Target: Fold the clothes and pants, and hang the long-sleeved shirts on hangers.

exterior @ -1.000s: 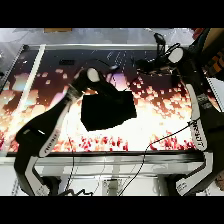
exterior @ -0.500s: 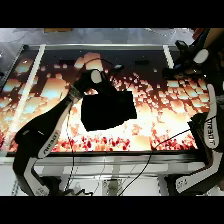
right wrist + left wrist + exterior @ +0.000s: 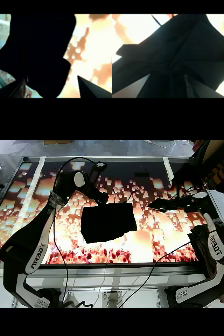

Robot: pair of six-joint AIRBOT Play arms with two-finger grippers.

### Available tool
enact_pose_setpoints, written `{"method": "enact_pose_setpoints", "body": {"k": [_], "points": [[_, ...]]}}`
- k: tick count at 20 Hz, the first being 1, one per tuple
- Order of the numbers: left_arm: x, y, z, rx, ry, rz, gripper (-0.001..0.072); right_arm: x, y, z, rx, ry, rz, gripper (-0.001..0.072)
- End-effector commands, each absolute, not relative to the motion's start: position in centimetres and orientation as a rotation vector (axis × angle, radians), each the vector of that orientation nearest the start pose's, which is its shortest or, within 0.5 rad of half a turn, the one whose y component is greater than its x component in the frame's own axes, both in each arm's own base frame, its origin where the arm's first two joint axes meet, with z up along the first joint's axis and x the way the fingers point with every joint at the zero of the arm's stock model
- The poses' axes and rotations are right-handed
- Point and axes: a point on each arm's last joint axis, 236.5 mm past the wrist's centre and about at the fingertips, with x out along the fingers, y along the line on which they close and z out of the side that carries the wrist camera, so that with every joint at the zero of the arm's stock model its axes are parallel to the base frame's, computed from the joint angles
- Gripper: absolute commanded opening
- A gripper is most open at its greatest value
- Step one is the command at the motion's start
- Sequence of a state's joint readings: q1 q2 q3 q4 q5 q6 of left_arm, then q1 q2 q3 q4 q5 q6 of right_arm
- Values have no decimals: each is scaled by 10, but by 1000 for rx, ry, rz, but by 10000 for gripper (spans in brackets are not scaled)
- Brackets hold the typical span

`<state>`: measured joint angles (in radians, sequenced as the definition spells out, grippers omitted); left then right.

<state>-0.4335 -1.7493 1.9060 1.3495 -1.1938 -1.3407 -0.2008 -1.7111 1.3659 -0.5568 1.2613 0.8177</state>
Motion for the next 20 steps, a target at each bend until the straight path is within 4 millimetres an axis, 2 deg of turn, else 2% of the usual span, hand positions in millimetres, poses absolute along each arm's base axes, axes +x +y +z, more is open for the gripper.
{"method": "enact_pose_setpoints", "body": {"k": [1,4,6,9,14,17,18,19,20], "points": [[482,-270,78,254,990,-637,468,474,129,-46,319,1081,667,688],[482,-270,77,254,990,-637,469,460,160,-70,66,1132,686,677],[482,-270,77,254,990,-637,468,454,172,-79,-72,1134,704,678],[482,-270,77,254,990,-637,469,457,186,-78,-96,1108,701,678],[482,-270,77,255,990,-637,468,475,176,-75,11,1090,584,678],[482,-270,77,254,990,-637,469,475,161,-84,173,1164,470,675],[482,-270,78,254,990,-638,469,471,157,-91,224,1205,442,639],[482,-270,78,254,990,-638,469,464,158,-96,316,1260,410,527],[482,-270,77,254,990,-637,469,457,165,-97,410,1309,403,499]]}}
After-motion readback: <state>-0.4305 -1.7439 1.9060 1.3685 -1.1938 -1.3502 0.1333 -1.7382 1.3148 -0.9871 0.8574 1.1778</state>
